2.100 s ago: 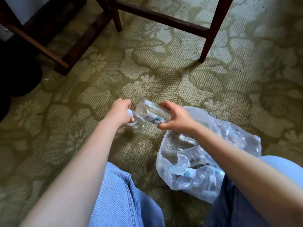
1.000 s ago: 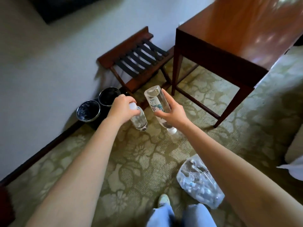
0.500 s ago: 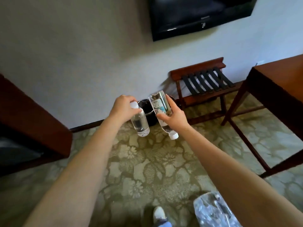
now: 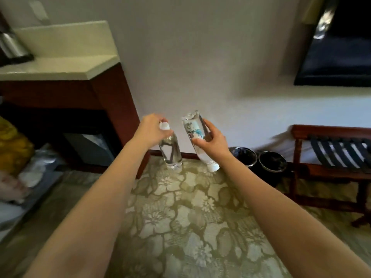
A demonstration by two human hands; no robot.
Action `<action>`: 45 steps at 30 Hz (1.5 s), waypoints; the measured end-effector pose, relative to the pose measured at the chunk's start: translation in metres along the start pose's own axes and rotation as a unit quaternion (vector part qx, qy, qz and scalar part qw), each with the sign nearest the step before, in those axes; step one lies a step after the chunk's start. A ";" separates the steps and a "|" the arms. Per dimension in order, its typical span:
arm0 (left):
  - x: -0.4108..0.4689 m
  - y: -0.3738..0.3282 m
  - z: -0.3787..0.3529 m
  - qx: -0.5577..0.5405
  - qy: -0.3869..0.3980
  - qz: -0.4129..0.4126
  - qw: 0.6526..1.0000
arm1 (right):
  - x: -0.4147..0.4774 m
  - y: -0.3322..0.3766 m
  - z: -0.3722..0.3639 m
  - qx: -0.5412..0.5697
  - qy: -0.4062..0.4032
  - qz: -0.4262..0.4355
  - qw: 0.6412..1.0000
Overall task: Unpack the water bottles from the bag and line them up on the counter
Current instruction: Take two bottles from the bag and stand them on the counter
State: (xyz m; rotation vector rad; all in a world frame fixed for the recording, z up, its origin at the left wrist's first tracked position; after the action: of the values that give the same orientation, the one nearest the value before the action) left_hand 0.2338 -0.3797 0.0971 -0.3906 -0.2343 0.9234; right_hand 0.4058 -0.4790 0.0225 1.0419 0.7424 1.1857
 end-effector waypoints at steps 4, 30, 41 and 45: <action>0.005 0.086 0.057 -0.018 -0.034 0.011 0.999 | 0.052 0.048 -0.077 -0.034 0.021 0.023 0.999; 0.163 0.518 0.288 -0.012 -0.145 0.185 0.972 | 0.472 0.203 -0.434 0.088 0.150 0.139 0.975; 0.238 0.673 0.421 -0.013 -0.225 0.144 0.964 | 0.617 0.306 -0.572 0.129 0.124 0.188 0.966; 0.279 0.718 0.474 -0.018 -0.234 0.089 0.968 | 0.669 0.343 -0.603 0.104 0.073 0.201 0.971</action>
State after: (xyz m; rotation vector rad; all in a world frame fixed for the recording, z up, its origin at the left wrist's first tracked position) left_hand -0.2960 0.3415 0.2298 -0.2231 -0.6570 1.1842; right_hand -0.0971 0.3321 0.1565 1.3324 0.8041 1.5694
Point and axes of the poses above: each hand's wrist, its own x-axis towards the middle knuckle, its own z-axis out of the back of the hand, y = z × x, the point moved 5 cm from there along x, towards the middle knuckle, and after that the axes turned 14 degrees about y, right-handed, at the moved point
